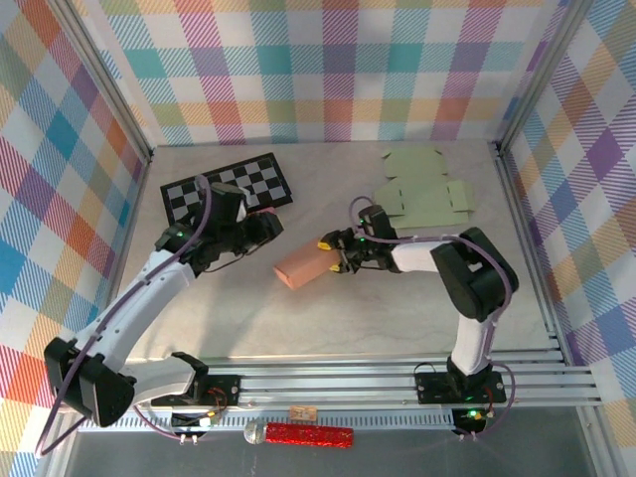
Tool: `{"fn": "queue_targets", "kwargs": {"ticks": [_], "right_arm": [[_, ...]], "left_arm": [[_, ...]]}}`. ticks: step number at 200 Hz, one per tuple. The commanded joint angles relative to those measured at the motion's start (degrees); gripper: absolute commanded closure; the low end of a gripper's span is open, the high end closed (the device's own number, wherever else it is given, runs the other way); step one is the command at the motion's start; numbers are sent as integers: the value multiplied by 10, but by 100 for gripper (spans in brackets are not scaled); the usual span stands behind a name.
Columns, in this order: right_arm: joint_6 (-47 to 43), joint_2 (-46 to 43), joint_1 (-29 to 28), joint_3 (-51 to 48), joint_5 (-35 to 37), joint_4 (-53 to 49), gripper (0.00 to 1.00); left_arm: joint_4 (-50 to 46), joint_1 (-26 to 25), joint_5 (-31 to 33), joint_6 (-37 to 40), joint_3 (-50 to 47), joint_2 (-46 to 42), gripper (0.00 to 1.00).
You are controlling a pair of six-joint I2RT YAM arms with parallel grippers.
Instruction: Fold the paper box
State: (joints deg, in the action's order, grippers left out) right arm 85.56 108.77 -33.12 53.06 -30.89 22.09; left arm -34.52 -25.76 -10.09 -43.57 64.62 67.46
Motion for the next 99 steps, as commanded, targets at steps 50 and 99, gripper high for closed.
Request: {"fn": "queue_targets", "kwargs": {"ticks": [50,99], "right_arm": [[-143,49,-66,156,-5,-273,35],[-240,8,-63,211,49,-520,27]], "left_arm": [[-26,20,18,24,-20,-41,56],[-20,21,2,19,-43,-51,56]]}}
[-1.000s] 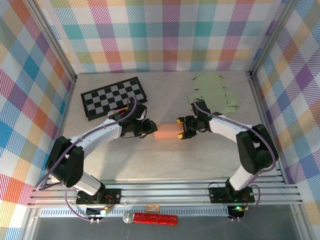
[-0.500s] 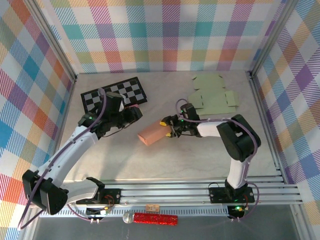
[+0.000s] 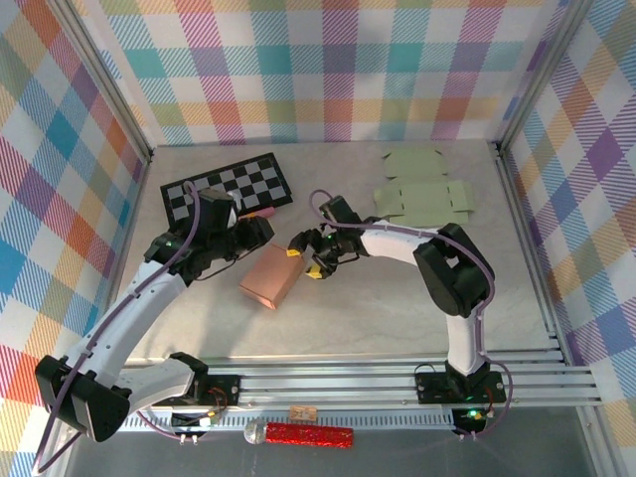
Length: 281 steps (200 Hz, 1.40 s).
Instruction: Fold the paper box
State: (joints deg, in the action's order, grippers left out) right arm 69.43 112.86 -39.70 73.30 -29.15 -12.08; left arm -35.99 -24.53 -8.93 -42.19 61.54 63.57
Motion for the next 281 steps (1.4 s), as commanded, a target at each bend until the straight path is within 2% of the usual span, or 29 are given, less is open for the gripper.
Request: {"fn": "queue_targets", "kwargs": {"ticks": [1,27,62,141,171,251,281], "right_arm": [[-80,-34,3,8,33,-180,27],[-108,-54,-9,8,32,-159,32],[-130,0,-36,74,28,-136,40],[-109,107,-65,177,8,-145,49],[-73,137,-86,203,3,-114,54],[-1,235,-133,325,29,-74,57],[-1,222,-134,325,59,-90,55]], "left_arm": [[-5,9,-10,6,-12,-12,56],[-5,9,-25,8,-29,-21,56],[-8,8,-25,22,-61,-61,56],[-73,8,16,53,-103,-190,56],[-107,9,26,57,-95,-219,56],[-195,8,9,64,-70,-286,55],[-210,9,-15,63,-76,-305,53]]}}
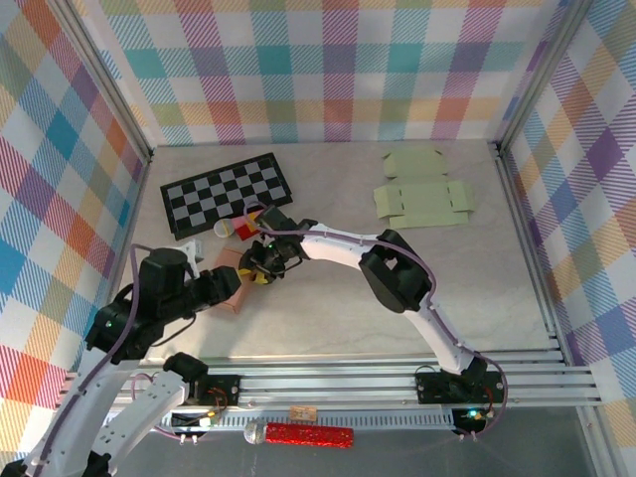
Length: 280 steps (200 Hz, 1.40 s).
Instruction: Fold the paper box
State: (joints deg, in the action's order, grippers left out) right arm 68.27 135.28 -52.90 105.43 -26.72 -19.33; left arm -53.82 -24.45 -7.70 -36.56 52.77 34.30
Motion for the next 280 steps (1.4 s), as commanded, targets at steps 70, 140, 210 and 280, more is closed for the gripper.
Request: {"fn": "queue_targets", "kwargs": {"ticks": [70,140,210,280], "right_arm": [[-50,-242,62,-145,142,-80,41],[-142,-419,417,-298,90,-165,43],[-124,-250,572,-192,48,-88,44],[-97,-75,569,-53,50,-225,44]], "left_arm": [[62,8,-87,-18,-13,8,49],[304,-26,-122,-81,-37,200,51],[540,-136,-74,-180,34,473,55],[549,-145,-48,-194,71,520,56]]}}
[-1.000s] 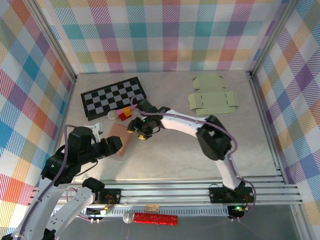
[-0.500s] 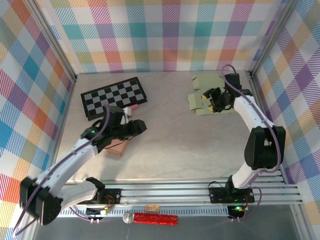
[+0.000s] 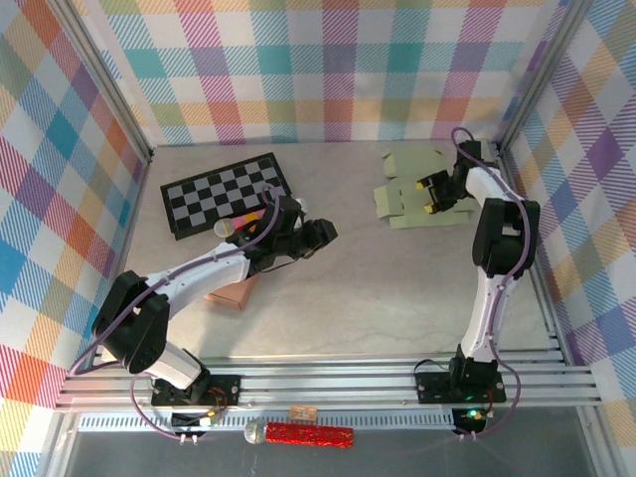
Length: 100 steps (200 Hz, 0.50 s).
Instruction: Fold the paper box
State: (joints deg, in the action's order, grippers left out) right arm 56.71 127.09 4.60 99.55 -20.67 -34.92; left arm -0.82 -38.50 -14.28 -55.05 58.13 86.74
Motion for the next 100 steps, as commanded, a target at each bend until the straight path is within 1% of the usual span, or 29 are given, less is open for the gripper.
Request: {"fn": "queue_targets", "kwargs": {"ticks": [1,20,42,71,87,100], "right_arm": [[19,7,-7,5,-11,-70,44],[15,8,-24,-7,-14,-84,44],[24,-6,-59,-46,-19,-75,44],[81,-58,-111,-135,-24,-30,44],[117,-96,-142,-184,-22,-3,44],[137,-123,-169,-210,-13,-1,44]], "left_arm": [[18,-4,18,-9,17,-4,56],[6,-3,24,-5,16,-9,56],[-16,-1,25,7,16,-16,56],[-72,15,29,23,12,-32,55],[-82,27,28,21,-8,-50,54],[-88,35,28,17,-29,-68,53]]}}
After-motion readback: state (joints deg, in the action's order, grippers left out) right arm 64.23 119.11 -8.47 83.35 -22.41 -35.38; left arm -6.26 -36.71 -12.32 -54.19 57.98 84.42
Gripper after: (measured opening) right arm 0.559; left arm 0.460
